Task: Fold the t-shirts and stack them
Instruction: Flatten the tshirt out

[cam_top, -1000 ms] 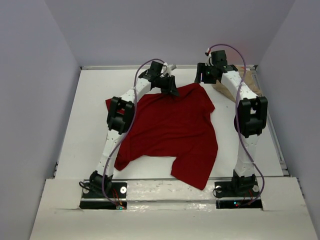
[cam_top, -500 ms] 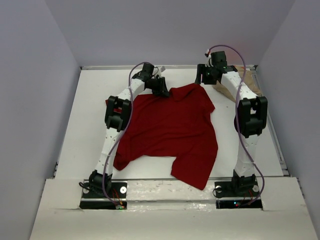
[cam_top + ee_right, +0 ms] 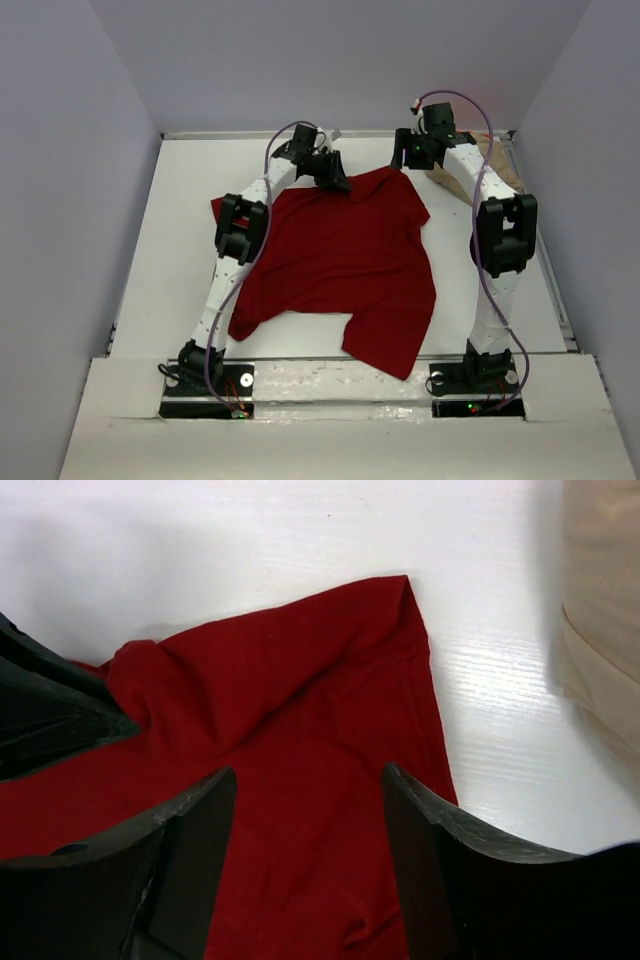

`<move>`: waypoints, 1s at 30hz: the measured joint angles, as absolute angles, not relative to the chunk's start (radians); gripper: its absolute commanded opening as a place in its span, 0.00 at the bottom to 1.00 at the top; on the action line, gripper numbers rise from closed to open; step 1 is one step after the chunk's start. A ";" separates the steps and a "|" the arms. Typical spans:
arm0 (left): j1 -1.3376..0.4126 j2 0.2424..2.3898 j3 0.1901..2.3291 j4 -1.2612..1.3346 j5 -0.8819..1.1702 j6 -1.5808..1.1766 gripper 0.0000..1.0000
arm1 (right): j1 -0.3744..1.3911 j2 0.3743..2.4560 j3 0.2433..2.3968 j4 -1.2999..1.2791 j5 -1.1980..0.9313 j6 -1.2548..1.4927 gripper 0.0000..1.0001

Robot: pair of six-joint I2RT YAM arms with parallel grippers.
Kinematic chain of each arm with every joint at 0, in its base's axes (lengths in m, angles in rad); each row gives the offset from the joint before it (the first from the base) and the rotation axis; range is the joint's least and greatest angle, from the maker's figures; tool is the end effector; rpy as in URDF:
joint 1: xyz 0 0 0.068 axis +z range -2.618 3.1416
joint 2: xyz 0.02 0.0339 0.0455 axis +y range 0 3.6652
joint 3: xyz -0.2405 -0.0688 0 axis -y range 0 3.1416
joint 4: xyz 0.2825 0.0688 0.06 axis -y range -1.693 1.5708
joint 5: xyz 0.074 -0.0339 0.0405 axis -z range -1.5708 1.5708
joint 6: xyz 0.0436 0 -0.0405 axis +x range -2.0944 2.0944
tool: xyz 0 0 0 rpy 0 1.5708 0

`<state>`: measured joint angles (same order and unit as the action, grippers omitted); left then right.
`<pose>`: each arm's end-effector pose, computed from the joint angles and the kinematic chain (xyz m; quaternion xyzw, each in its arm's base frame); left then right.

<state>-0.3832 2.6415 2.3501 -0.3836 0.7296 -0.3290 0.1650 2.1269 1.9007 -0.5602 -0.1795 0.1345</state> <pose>0.5475 -0.2520 0.1386 0.1773 0.8376 -0.4424 0.2671 0.5100 0.0928 0.2301 -0.0483 0.9197 0.1387 0.3641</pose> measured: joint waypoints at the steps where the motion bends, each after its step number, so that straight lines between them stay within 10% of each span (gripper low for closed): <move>1: -0.385 2.642 2.350 -0.383 0.730 -0.331 0.32 | 0.165 2.127 1.901 -0.560 -0.179 0.134 0.66; 16: -0.391 2.637 2.275 -0.341 0.744 -0.335 0.45 | 0.165 2.127 1.901 -0.560 -0.180 0.130 0.66; 30: -0.392 2.621 2.241 -0.326 0.743 -0.329 0.00 | 0.165 2.127 1.901 -0.559 -0.180 0.128 0.65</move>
